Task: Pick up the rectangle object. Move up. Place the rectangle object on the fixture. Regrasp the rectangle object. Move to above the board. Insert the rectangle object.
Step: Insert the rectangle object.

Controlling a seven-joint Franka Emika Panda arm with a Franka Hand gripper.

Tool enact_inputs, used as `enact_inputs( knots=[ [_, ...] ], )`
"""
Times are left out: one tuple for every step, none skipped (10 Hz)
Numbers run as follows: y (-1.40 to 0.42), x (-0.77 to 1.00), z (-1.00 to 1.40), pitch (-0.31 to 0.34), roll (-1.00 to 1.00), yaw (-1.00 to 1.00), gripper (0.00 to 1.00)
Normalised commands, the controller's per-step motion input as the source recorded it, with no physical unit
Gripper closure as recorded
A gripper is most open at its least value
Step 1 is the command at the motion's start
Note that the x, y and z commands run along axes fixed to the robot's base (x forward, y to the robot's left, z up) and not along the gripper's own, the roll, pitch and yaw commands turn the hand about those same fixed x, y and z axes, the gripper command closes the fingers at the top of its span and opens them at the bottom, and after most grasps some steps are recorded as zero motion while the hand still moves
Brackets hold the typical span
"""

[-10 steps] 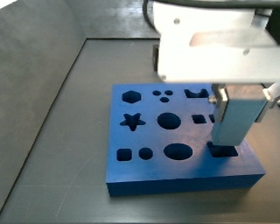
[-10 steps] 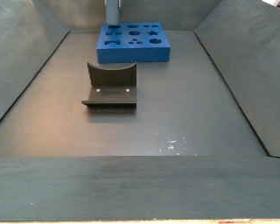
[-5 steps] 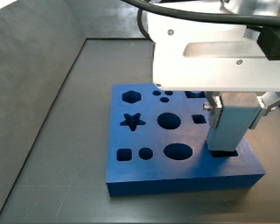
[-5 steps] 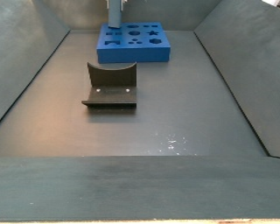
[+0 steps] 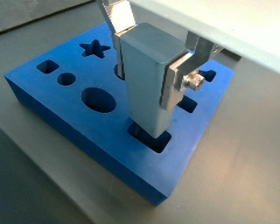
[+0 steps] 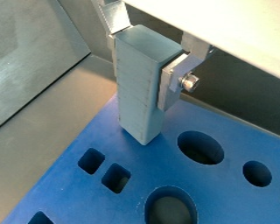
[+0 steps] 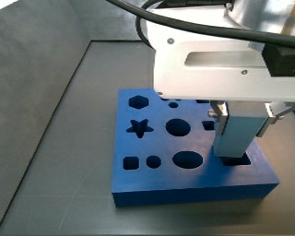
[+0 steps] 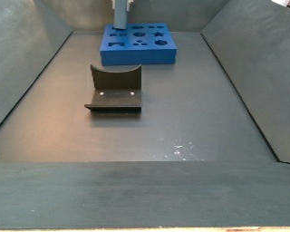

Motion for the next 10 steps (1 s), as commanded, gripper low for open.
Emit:
enact_inputs(
  knots=[
    [-0.07, 0.00, -0.05, 0.000, 0.02, 0.15, 1.00],
    [0.00, 0.00, 0.00, -0.051, -0.06, 0.00, 1.00],
    [0.54, 0.04, 0.08, -0.631, -0.92, 0.14, 1.00],
    [0.59, 0.26, 0.05, -0.369, -1.00, 0.00, 1.00],
    [0.00, 0.00, 0.00, -0.089, 0.00, 0.02, 1.00],
    [0.00, 0.00, -0.01, -0.017, 0.00, 0.00, 1.00],
    [0.23, 0.21, 0.11, 0.289, -0.73, 0.00, 1.00],
    [0.15, 0.37, 0.15, 0.637, -1.00, 0.00, 1.00],
    [0.15, 0.36, 0.15, 0.631, -1.00, 0.00, 1.00],
    [0.00, 0.04, 0.00, 0.197, -0.05, 0.00, 1.00]
  ],
)
